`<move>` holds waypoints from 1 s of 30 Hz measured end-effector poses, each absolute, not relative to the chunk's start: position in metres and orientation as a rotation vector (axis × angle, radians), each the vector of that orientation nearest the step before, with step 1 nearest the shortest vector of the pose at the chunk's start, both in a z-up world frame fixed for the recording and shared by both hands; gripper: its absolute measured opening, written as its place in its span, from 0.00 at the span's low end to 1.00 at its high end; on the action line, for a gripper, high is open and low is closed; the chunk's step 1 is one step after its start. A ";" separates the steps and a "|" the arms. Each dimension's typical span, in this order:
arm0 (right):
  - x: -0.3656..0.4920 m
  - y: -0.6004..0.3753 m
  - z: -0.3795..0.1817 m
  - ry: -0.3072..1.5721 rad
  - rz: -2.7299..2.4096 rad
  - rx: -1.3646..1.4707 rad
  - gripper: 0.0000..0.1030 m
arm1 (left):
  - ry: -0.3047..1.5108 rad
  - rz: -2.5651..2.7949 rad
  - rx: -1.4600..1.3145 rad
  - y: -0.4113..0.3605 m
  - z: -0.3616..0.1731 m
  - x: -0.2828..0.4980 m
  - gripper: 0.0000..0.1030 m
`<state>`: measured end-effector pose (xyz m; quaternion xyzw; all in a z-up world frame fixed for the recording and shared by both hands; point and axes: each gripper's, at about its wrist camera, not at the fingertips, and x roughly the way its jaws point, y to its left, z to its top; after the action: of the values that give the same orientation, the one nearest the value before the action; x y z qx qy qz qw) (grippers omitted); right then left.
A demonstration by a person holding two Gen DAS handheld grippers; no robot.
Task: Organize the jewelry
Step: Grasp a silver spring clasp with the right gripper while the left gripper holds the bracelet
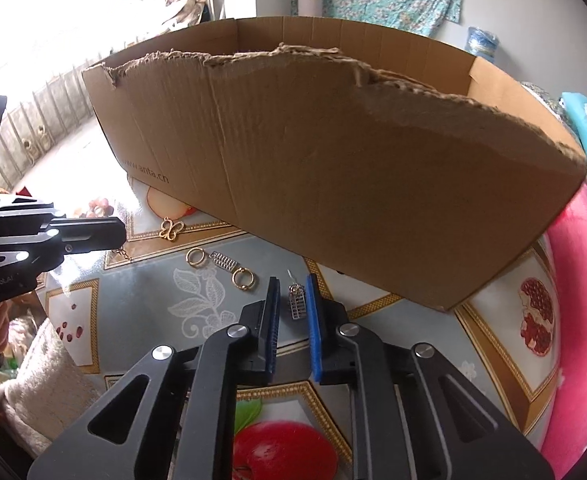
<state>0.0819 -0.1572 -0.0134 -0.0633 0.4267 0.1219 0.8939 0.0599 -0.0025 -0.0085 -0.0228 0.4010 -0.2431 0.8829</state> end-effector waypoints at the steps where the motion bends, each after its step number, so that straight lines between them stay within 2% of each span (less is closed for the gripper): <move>1: 0.084 -0.157 -0.013 0.888 0.256 -0.136 0.12 | 0.836 -0.507 -0.048 -0.003 -0.009 0.060 0.00; 7: 0.092 -0.157 -0.012 0.896 0.271 -0.121 0.04 | 0.835 -0.505 -0.045 -0.004 -0.009 0.062 0.00; 19: 0.082 -0.202 0.012 0.826 0.284 0.185 0.04 | 0.829 -0.501 -0.049 -0.002 -0.012 0.061 0.00; 25: 0.077 -0.201 0.008 0.847 0.281 0.168 0.04 | 0.824 -0.503 -0.046 -0.002 -0.012 0.058 0.00; 27: 0.073 -0.198 0.004 0.874 0.273 0.128 0.07 | 0.827 -0.503 -0.046 -0.002 -0.013 0.057 0.00; 29: 0.073 -0.194 0.002 0.884 0.260 0.079 0.30 | 0.828 -0.502 -0.048 -0.002 -0.012 0.058 0.00; 30: 0.073 -0.187 0.000 0.875 0.252 0.046 0.34 | 0.828 -0.502 -0.048 -0.002 -0.012 0.058 0.00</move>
<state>0.0733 -0.1874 0.0004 0.0221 0.4224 0.1217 0.8979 0.0580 -0.0016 -0.0120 -0.0232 0.3979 -0.2411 0.8849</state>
